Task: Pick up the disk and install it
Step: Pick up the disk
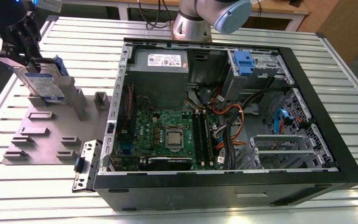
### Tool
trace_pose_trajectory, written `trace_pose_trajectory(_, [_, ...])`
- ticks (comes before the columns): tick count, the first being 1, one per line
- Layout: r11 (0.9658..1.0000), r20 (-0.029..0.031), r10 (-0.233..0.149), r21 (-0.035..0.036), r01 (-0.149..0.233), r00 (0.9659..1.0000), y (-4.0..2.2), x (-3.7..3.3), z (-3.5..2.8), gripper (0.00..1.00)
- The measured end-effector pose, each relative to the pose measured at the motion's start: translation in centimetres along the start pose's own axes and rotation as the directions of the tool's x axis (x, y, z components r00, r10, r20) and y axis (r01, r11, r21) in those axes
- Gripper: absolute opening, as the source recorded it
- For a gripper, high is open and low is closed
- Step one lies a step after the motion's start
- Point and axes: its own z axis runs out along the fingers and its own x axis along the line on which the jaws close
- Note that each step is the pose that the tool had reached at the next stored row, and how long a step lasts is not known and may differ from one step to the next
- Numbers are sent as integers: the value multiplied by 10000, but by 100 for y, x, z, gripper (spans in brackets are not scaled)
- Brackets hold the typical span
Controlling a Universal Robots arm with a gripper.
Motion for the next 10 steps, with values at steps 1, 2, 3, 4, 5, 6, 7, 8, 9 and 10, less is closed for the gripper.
trace_pose_trajectory(1, [10000,0,0,0,0,10000,0,0,0,35])
trace_pose_trajectory(2, [10000,0,0,0,0,10000,0,0,-1,35])
trace_pose_trajectory(3, [10000,0,1,0,-1,10000,0,0,-1,35])
trace_pose_trajectory(4, [10000,1,1,-2,-1,10000,1,0,-5,35])
trace_pose_trajectory(5, [10000,0,1,-6,-1,10000,1,-1,-15,35])
trace_pose_trajectory(6, [10000,3,1,-3,-1,10000,1,-2,-25,35])
trace_pose_trajectory(7, [10000,4,0,-1,0,10000,2,-2,-39,35])
trace_pose_trajectory(8, [10000,4,0,-2,0,10000,2,-3,-59,35])
trace_pose_trajectory(9, [10000,5,1,-1,-1,10000,3,-5,-79,35])
trace_pose_trajectory(10, [10000,5,1,-1,-1,10000,3,-6,-103,35])
